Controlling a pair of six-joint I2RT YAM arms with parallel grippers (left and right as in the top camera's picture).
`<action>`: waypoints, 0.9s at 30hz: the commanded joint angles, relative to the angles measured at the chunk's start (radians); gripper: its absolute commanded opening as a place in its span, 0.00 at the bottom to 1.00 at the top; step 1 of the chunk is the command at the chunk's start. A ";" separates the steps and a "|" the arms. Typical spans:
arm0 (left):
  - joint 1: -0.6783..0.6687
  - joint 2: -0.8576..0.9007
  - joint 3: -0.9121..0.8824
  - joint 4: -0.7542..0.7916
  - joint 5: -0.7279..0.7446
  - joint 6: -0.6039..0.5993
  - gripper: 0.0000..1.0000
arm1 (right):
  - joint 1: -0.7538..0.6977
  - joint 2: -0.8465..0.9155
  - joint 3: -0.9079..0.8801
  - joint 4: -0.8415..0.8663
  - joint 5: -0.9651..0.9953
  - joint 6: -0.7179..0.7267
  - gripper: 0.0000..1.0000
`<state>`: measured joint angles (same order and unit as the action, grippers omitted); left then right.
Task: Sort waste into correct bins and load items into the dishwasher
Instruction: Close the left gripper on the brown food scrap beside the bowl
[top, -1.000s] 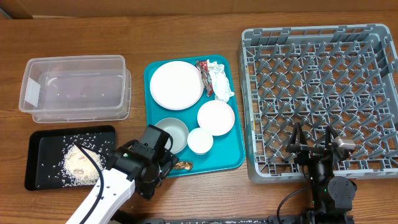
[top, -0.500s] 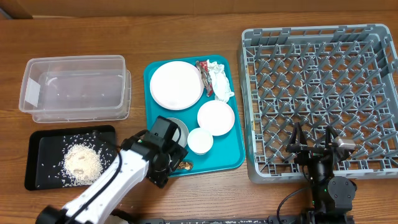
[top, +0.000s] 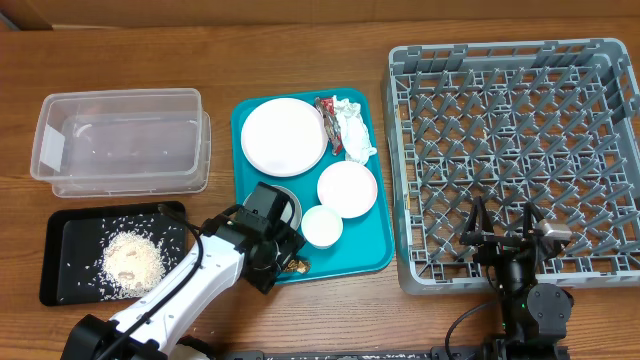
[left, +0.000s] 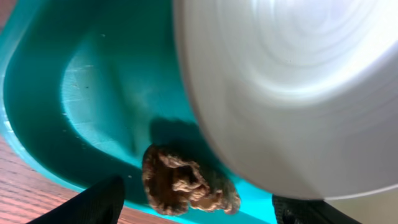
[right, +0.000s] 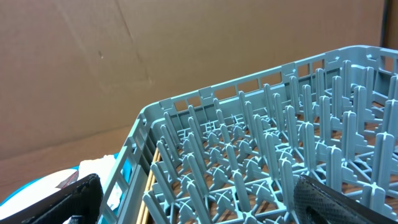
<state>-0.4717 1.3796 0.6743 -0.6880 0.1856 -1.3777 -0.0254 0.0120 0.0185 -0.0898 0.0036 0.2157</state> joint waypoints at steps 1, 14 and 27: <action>-0.028 0.006 -0.005 -0.002 -0.046 0.011 0.75 | -0.004 -0.009 -0.011 0.006 -0.006 -0.004 1.00; -0.125 0.006 -0.005 -0.003 -0.157 -0.165 0.61 | -0.004 -0.009 -0.011 0.006 -0.006 -0.004 1.00; -0.125 0.018 -0.005 0.021 -0.193 -0.209 0.61 | -0.004 -0.009 -0.011 0.006 -0.006 -0.004 1.00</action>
<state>-0.5896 1.3796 0.6739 -0.6674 0.0174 -1.5658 -0.0257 0.0120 0.0185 -0.0898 0.0032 0.2157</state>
